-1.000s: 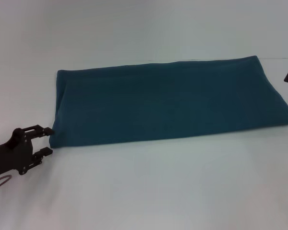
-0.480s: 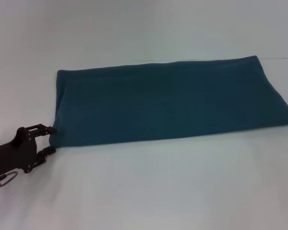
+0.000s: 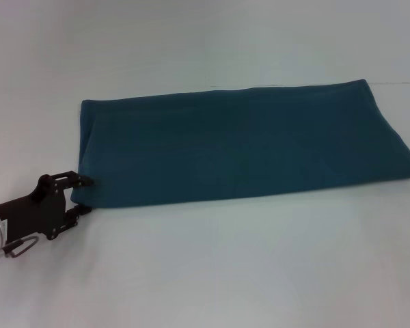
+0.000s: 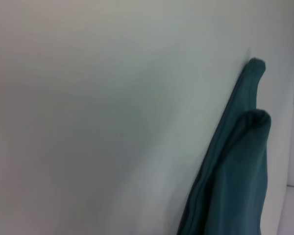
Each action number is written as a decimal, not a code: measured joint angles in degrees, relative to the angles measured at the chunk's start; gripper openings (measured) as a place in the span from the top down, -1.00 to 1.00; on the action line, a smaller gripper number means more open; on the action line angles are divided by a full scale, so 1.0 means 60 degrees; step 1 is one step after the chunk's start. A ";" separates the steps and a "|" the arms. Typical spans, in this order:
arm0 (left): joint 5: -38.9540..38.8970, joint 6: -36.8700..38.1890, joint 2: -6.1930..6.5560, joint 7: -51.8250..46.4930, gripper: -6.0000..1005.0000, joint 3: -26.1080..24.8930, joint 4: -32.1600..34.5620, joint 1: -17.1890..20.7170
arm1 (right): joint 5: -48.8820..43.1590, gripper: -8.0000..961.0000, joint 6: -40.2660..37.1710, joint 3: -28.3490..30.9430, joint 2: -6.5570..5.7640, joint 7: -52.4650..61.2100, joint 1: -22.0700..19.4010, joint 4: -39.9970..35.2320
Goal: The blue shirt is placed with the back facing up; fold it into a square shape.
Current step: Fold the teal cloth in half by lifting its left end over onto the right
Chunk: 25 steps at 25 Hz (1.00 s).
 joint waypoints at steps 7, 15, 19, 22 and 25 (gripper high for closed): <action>-0.0010 -0.0059 0.0003 0.0010 -0.12 0.0024 -0.0015 -0.0042 | 0.0000 -0.43 0.0034 0.0010 -0.0012 0.0000 0.0058 0.0000; 0.0014 -0.0575 0.0002 0.0123 -0.12 0.0263 -0.0192 -0.0498 | 0.0000 -0.43 0.0110 0.0015 -0.0015 -0.0019 0.0060 0.0000; 0.0011 -0.0774 0.0002 0.0130 -0.12 0.0472 -0.0322 -0.0757 | -0.0001 -0.43 0.0142 0.0023 -0.0015 -0.0038 0.0060 0.0000; 0.0000 -0.0838 -0.0009 0.0209 -0.12 0.0518 -0.0362 -0.0864 | 0.0000 -0.43 0.0144 0.0029 -0.0015 -0.0041 0.0060 0.0000; -0.0035 -0.0919 -0.0045 0.0301 -0.12 0.0521 -0.0362 -0.0902 | 0.0003 -0.43 0.0145 0.0059 -0.0015 -0.0043 0.0060 0.0000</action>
